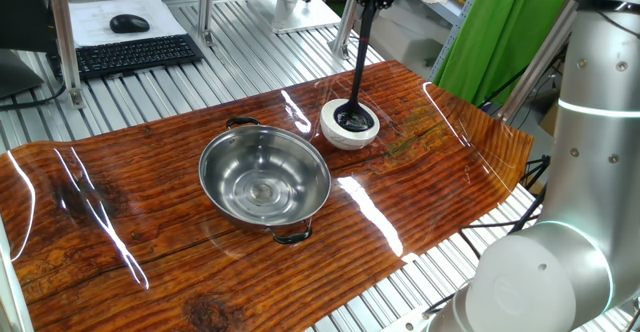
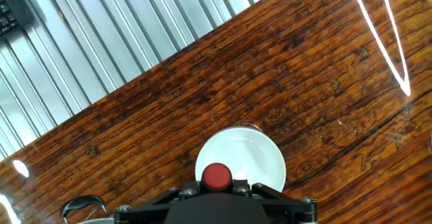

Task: Scoop water with a large spoon from one bowl to another

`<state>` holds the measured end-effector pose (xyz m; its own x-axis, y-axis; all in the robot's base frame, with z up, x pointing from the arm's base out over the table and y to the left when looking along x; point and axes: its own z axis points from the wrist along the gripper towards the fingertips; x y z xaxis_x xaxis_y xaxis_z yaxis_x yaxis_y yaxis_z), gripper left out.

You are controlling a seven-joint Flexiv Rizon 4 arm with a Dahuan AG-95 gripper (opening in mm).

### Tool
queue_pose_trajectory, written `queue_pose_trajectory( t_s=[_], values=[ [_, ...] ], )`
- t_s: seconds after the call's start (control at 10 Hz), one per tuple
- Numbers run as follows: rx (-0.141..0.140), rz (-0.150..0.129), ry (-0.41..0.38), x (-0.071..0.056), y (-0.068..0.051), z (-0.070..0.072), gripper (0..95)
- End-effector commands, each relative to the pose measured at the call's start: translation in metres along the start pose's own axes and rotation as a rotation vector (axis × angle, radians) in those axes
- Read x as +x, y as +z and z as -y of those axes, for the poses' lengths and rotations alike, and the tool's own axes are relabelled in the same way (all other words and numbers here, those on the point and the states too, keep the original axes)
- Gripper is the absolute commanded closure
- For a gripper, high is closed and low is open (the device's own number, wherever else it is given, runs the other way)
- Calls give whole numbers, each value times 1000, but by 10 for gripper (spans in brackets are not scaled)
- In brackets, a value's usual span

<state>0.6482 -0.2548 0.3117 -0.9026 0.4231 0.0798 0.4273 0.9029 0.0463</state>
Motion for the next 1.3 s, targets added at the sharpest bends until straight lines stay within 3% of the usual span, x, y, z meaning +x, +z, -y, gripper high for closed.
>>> queue_pose_trajectory(
  t_s=[0.1, 0.9, 1.3],
  values=[
    [-2, 1, 2, -2, 0, 1, 950],
    [-4, 12, -3, -21, -8, 12, 950],
    [-4, 37, -2, -26, -9, 15, 950]
  ],
)
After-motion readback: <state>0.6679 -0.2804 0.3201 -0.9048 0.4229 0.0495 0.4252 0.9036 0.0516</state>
